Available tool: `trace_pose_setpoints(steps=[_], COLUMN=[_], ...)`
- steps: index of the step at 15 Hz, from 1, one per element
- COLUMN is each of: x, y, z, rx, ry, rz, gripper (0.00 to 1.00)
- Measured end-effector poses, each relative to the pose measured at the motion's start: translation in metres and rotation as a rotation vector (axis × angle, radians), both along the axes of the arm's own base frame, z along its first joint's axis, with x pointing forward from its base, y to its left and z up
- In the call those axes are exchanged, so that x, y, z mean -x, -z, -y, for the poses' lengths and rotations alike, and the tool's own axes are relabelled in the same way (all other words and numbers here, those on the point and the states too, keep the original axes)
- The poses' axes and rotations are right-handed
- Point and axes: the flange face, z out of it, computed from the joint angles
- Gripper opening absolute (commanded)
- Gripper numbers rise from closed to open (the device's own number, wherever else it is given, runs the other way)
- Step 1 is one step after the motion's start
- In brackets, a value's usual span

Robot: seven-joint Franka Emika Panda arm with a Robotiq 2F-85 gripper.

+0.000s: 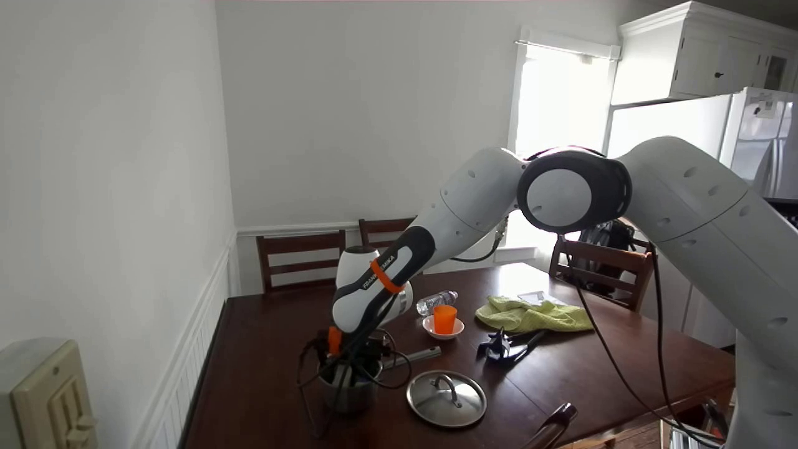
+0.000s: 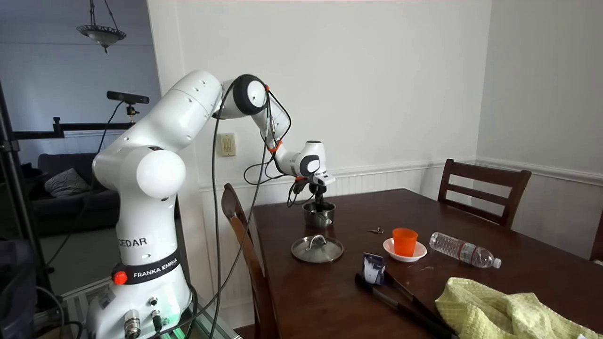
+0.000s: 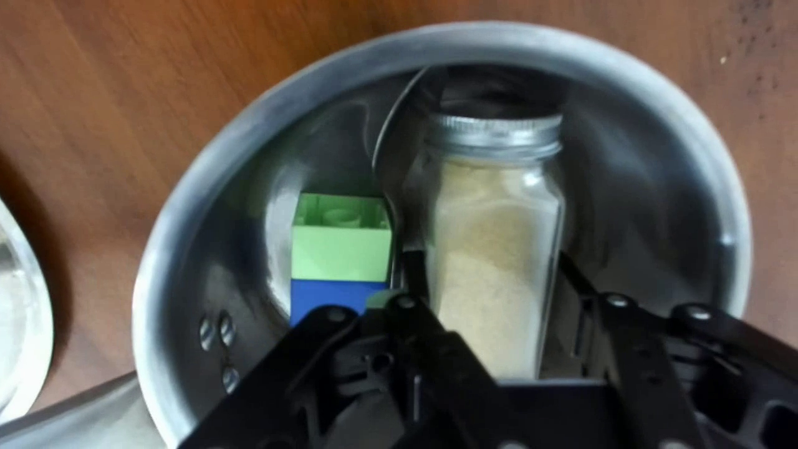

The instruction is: Pick up the spice bottle from the silver pot and put it on the table

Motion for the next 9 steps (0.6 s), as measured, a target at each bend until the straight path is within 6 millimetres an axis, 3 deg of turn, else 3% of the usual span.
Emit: trace_pose_setpoints(steps=[5,9], x=[0.0,0.0], y=[-0.002,-0.03], z=[0.0,0.0], rx=[0.0,-0.003], ry=[-0.003,-0.003], rz=[-0.002,-0.022], gripper=[0.23,0.23])
